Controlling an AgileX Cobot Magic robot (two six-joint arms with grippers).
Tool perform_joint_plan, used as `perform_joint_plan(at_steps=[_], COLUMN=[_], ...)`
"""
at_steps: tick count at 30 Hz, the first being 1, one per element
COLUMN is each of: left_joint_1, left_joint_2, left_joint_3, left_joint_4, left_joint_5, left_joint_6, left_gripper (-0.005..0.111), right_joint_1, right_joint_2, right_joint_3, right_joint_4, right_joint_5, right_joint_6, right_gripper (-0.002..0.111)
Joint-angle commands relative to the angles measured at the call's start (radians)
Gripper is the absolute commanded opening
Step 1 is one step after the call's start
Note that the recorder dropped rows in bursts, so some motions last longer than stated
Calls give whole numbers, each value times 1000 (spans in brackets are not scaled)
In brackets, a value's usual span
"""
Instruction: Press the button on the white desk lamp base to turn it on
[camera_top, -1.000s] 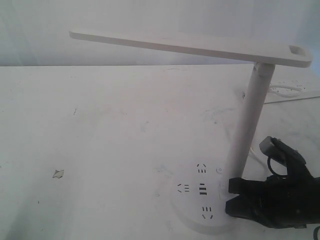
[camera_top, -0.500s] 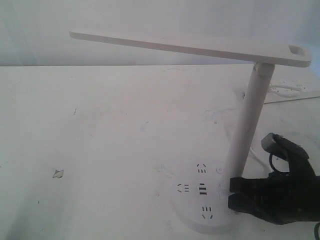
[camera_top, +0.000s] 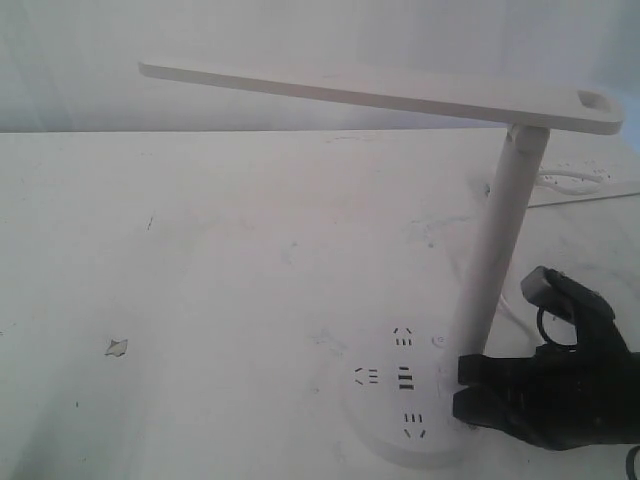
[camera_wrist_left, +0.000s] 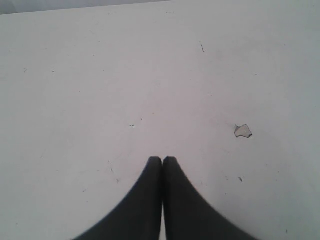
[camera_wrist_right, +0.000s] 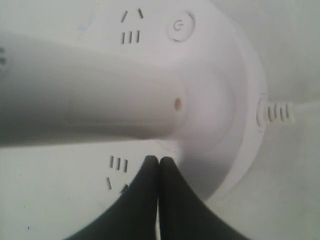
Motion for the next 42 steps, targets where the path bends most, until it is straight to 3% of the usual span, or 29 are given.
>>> perform_joint_plan(at_steps=[1,23,35,42], left_joint_1=[-8,-8,-8,-8], left_joint_2=[-3,-3,-3,-3], left_joint_3=[2,2,2,2], left_joint_4=[0,0,0,0], left_joint_5=[-4,-4,-4,-4], left_joint_6=[0,0,0,0], left_gripper=[0,0,0,0], right_joint_1=[1,1,1,1], right_joint_2=[30,33,-116,-261], right_joint_3=[5,1,-22,-22], right_joint_4=[-5,-11,9,-205], right_joint_5=[15,-7,44,48], right_joint_6=[-16,-30,-20,120], right_gripper=[0,0,0,0])
